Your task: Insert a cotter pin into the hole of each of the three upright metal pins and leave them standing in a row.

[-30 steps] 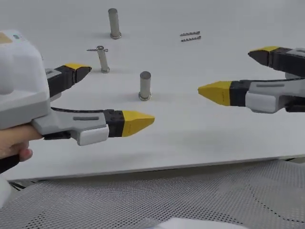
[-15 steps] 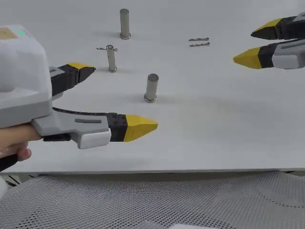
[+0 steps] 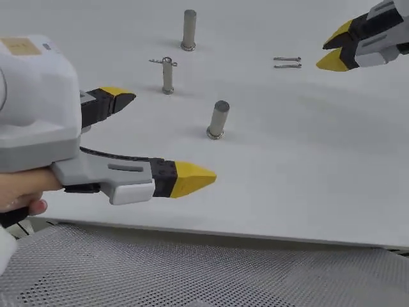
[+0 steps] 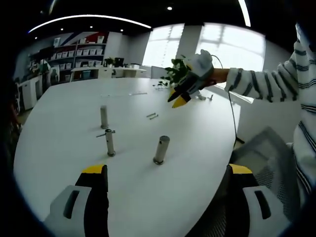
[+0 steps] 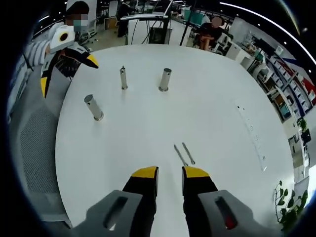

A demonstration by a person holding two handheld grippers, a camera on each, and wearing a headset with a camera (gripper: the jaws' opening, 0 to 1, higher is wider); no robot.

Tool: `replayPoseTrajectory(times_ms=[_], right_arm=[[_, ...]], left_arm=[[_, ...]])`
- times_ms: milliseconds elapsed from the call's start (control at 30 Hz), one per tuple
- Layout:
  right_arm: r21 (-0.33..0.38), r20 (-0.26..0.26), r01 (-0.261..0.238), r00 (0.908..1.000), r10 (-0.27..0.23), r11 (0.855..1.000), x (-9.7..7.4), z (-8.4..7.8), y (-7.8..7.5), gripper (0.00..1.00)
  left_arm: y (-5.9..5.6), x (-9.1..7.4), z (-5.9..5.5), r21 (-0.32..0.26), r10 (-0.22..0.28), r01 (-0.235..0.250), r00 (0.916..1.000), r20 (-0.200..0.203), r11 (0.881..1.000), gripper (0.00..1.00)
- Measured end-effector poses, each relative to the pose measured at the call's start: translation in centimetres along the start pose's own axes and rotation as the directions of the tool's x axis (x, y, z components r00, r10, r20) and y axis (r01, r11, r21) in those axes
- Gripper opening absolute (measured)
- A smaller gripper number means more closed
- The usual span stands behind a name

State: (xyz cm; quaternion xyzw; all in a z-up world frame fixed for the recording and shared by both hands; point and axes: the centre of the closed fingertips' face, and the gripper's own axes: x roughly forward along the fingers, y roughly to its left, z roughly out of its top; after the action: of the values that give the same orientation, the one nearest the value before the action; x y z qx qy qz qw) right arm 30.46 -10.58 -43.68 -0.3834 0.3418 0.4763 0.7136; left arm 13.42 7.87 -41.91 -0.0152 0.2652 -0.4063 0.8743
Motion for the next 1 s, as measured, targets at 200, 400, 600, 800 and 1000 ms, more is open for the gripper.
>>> replayPoseTrajectory(times_ms=[200,400,600,800,1000], right_arm=[[-0.044,-0.045,-0.029,0.9986,0.027,0.999,2.0,-0.2,-0.8,0.1],[-0.08,-0.1,-0.067,0.9933,0.059,0.995,3.7,-0.8,-1.4,0.1],[-0.082,-0.133,-0.087,0.9882,0.076,0.993,5.1,-1.4,-2.1,0.07],[-0.089,-0.152,-0.107,0.9841,0.093,0.99,6.0,-1.6,-2.1,0.07],[-0.115,-0.167,-0.131,0.9796,0.111,0.985,6.7,-1.6,-1.7,0.05]], left_arm=[[0.4,-0.1,0.1,-0.018,0.016,-0.016,0.9998,0.011,1.0,0.99],[0.1,0.0,0.1,-0.03,0.003,-0.003,0.9999,0.012,1.0,0.99],[-0.3,0.4,-0.1,-0.036,-0.011,0.011,0.9999,0.005,0.999,0.99],[-0.8,0.7,-0.3,-0.039,-0.027,0.027,0.9996,-0.004,0.999,0.99],[-0.7,0.7,0.1,-0.049,-0.018,0.019,0.9996,0.022,0.999,0.99]])
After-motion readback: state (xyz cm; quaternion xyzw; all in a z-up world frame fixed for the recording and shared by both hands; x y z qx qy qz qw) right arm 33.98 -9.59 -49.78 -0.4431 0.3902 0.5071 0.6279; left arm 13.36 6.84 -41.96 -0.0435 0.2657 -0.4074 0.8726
